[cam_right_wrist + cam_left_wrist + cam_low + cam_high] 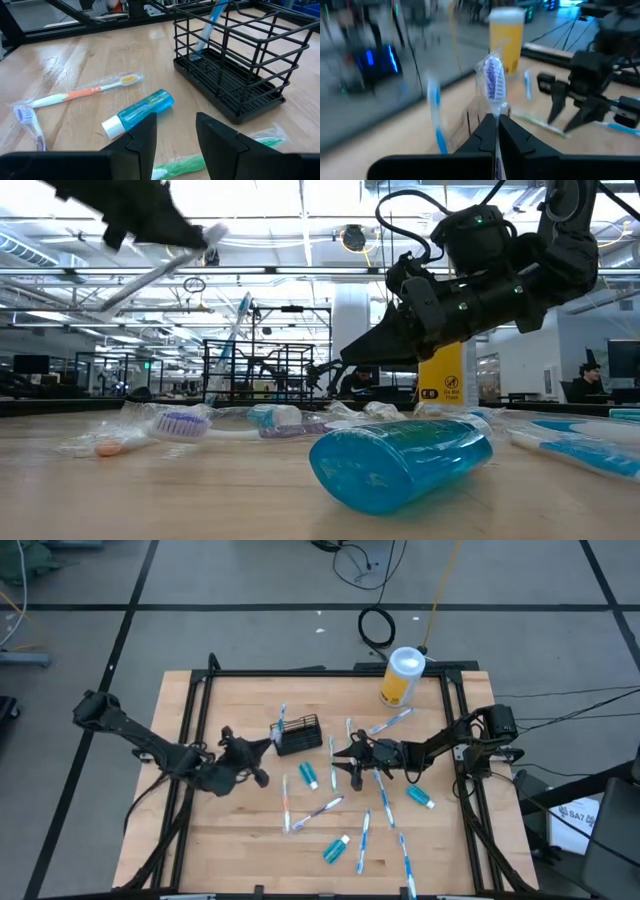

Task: Pick & Place toothbrushing station
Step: Put the violet toothbrush into the black mesh organizer

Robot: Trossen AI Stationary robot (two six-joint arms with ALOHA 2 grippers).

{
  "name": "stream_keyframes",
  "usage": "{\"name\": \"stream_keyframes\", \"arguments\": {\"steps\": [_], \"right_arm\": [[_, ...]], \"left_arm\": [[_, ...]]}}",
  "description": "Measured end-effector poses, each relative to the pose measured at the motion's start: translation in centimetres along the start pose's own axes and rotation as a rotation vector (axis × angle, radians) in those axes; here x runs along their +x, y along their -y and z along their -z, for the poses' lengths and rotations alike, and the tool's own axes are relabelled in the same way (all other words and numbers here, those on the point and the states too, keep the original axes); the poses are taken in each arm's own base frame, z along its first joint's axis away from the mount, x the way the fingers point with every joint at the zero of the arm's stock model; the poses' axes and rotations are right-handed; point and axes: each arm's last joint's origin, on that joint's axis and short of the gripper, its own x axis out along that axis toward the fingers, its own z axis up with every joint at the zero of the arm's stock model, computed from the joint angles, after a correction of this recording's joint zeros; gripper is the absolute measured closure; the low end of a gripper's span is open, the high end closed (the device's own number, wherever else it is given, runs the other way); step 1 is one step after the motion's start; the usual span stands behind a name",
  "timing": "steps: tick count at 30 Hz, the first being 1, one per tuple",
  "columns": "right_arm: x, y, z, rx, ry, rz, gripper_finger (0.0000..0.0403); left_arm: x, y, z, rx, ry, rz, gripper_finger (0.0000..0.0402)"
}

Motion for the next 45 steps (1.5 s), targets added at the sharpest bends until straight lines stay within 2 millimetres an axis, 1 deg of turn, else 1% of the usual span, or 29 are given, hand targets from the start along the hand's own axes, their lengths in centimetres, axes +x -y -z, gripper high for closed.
{"name": "stream_keyframes", "arguments": {"steps": [2, 4, 9, 11, 15, 18, 20, 22, 25, 30, 32, 34, 36, 39, 45], "right_arm": [[0.0, 0.0, 0.0, -0.002, 0.000, 0.000, 0.0271], [0.0, 0.0, 0.0, -0.002, 0.000, 0.000, 0.0271], [0.0, 0.0, 0.0, -0.002, 0.000, 0.000, 0.0271], [0.0, 0.0, 0.0, -0.002, 0.000, 0.000, 0.0271], [0.0, 0.0, 0.0, -0.002, 0.000, 0.000, 0.0271], [0.0, 0.0, 0.0, -0.002, 0.000, 0.000, 0.0271], [0.0, 0.0, 0.0, -0.002, 0.000, 0.000, 0.0271], [0.0, 0.0, 0.0, -0.002, 0.000, 0.000, 0.0271], [0.0, 0.0, 0.0, -0.002, 0.000, 0.000, 0.0271], [0.0, 0.0, 0.0, -0.002, 0.000, 0.000, 0.0271], [0.0, 0.0, 0.0, -0.002, 0.000, 0.001, 0.0271], [0.0, 0.0, 0.0, -0.007, 0.000, 0.001, 0.0271], [0.0, 0.0, 0.0, -0.024, 0.000, 0.001, 0.0271], [0.0, 0.0, 0.0, -0.052, 0.000, 0.001, 0.0271], [0.0, 0.0, 0.0, -0.061, 0.000, 0.001, 0.0271]], "left_arm": [[0.2, 0.3, -1.1, 0.073, 0.057, 0.010, 0.0398], [0.5, 0.4, -2.4, 0.095, 0.121, 0.035, 0.0396], [1.7, 0.0, -5.0, 0.158, 0.283, 0.191, 0.0398], [2.3, -0.3, -5.6, 0.179, 0.340, 0.247, 0.0397], [3.8, -1.6, -6.1, 0.179, 0.358, 0.241, 0.0399], [5.2, -2.6, -5.2, 0.154, 0.340, 0.288, 0.0398], [6.4, -3.0, -4.0, 0.126, 0.329, 0.319, 0.0399], [7.2, -3.6, -2.8, 0.092, 0.341, 0.311, 0.0399], [7.5, -4.6, -1.5, 0.034, 0.438, 0.281, 0.0399], [7.4, -5.5, 1.8, 0.002, 0.516, 0.265, 0.0400], [7.4, -5.6, 2.9, -0.008, 0.510, 0.267, 0.0399], [7.7, -5.6, 4.1, 0.001, 0.461, 0.271, 0.0400], [8.0, -5.5, 4.7, 0.008, 0.449, 0.269, 0.0400], [8.4, -5.2, 5.1, 0.026, 0.457, 0.262, 0.0400], [9.1, -5.0, 6.6, 0.018, 0.376, 0.191, 0.0399]]}}
